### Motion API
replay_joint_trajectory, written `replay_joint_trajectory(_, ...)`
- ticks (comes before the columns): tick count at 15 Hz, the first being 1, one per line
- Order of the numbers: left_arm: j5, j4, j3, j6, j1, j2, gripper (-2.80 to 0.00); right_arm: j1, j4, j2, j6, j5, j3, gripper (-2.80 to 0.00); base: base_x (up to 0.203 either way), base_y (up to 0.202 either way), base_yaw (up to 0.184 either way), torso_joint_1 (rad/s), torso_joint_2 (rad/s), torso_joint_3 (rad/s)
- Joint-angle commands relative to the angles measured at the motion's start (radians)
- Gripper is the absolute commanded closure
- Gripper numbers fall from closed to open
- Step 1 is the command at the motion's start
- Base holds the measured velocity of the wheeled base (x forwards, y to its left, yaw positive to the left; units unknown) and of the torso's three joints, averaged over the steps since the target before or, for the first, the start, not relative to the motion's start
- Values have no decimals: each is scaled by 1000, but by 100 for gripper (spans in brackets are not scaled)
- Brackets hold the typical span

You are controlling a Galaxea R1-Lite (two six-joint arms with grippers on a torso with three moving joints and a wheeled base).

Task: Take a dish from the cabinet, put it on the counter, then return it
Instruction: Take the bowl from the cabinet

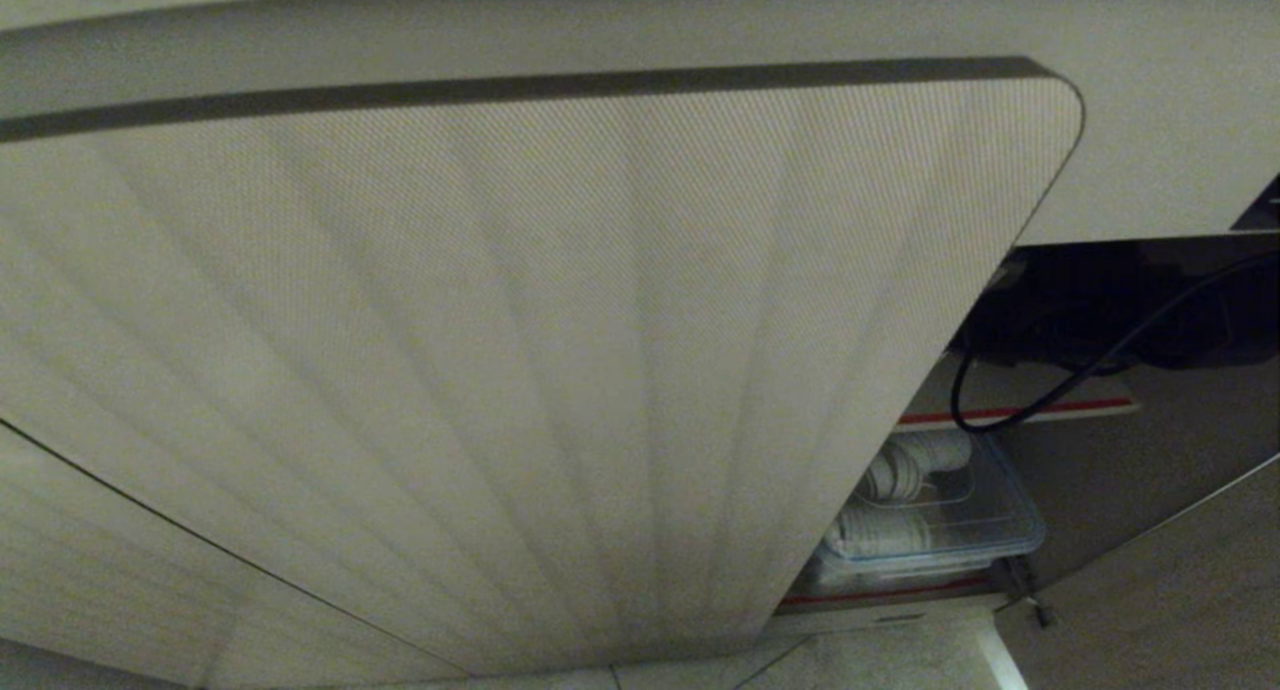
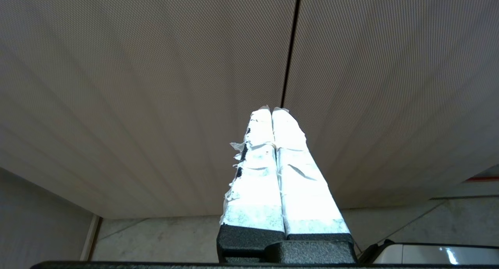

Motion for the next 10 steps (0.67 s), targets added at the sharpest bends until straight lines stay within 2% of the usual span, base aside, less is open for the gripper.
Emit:
replay_joint_trajectory(1, 0, 0, 0, -1, 0, 0, 0, 2, 0, -12, 0, 3, 13, -280, 0, 0, 0, 0, 0, 0)
replay_joint_trajectory(10, 0, 0, 0, -1, 0, 0, 0, 2, -3, -16, 0, 3, 25, -280, 0, 0, 0, 0, 0, 0)
